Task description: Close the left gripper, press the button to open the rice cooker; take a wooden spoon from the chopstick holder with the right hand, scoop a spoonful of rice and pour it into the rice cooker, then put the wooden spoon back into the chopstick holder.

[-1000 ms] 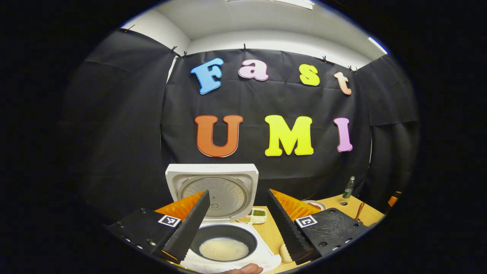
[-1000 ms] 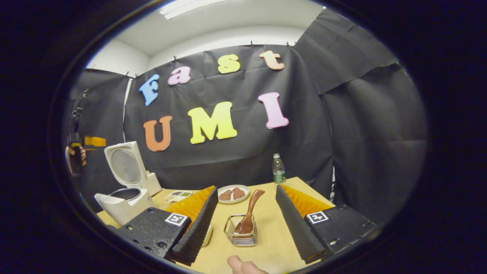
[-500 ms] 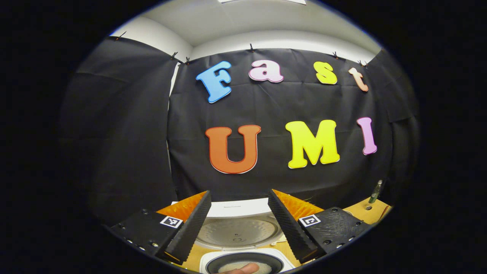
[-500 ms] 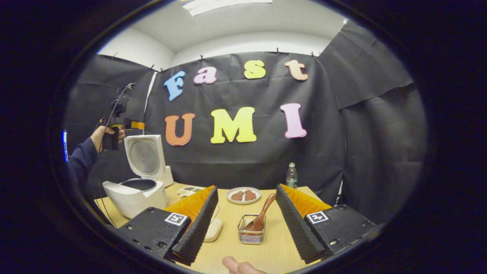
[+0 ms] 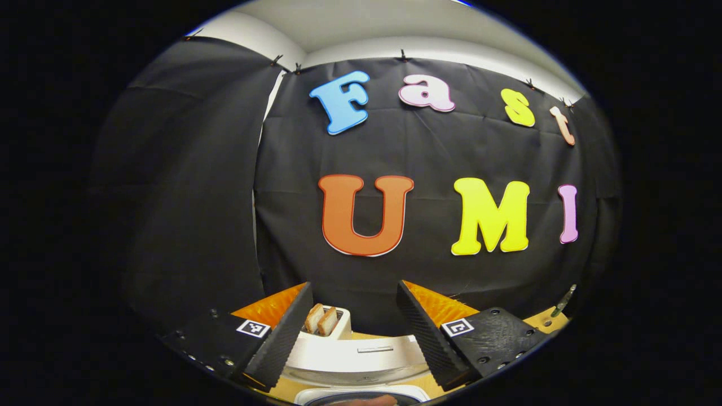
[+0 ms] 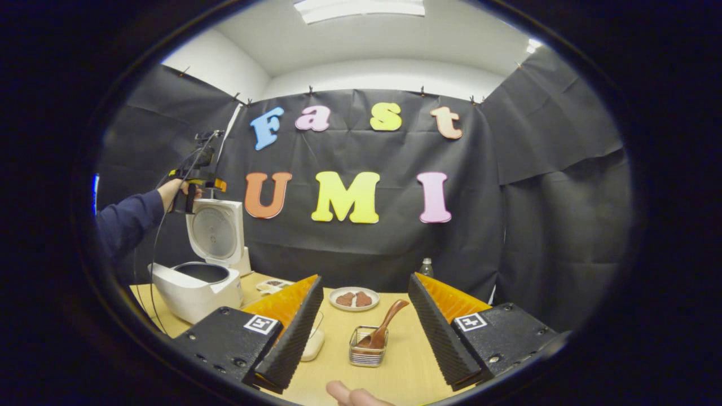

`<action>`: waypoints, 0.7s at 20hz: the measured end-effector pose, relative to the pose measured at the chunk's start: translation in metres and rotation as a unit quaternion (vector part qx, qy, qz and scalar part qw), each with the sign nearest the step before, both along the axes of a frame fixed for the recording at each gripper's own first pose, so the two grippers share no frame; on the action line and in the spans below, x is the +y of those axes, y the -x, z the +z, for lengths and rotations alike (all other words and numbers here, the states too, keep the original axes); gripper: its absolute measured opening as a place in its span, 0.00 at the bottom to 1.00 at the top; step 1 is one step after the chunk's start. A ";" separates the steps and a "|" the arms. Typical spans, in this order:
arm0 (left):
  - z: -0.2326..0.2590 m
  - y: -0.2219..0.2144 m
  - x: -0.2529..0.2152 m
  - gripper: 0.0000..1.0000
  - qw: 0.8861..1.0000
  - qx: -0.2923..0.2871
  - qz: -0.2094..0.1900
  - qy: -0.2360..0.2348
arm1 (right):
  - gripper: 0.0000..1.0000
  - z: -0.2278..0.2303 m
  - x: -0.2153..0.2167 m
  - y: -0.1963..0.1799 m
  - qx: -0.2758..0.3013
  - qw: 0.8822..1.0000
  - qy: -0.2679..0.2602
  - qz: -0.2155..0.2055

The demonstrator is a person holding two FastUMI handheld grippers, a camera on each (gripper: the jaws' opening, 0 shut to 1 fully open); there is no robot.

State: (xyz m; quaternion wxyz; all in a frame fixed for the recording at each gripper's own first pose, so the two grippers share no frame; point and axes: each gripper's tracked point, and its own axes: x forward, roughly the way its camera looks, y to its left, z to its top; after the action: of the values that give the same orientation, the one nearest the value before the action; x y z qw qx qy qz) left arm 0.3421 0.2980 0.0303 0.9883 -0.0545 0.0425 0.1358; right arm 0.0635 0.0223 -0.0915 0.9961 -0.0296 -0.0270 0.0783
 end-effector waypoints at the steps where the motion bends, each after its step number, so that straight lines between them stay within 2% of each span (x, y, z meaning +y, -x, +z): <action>1: -0.007 -0.003 0.001 0.95 1.000 0.011 0.003 0.001 | 0.98 0.002 -0.001 0.004 -0.003 1.000 0.001 -0.002; 4: -0.025 -0.001 -0.007 0.94 0.999 0.039 -0.007 0.017 | 0.98 0.007 -0.005 0.013 -0.009 1.000 0.005 -0.008; 6: -0.030 0.003 -0.010 0.97 0.998 0.056 -0.002 -0.001 | 0.99 0.010 -0.009 0.021 -0.012 1.000 0.004 -0.013; 8: -0.032 0.013 -0.016 0.97 0.997 0.074 -0.003 -0.014 | 0.98 0.010 -0.003 0.038 -0.012 1.000 -0.003 -0.006; 14: -0.043 0.059 -0.035 0.96 0.995 0.100 -0.009 -0.002 | 1.00 0.009 -0.016 0.058 -0.010 1.000 -0.011 -0.012</action>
State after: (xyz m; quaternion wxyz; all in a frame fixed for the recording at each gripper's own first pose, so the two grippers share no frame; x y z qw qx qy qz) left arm 0.2827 0.2628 -0.0123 0.9805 -0.0381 0.1409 0.1313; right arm 0.0059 0.0063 -0.0820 0.9969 -0.0198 -0.0371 0.0661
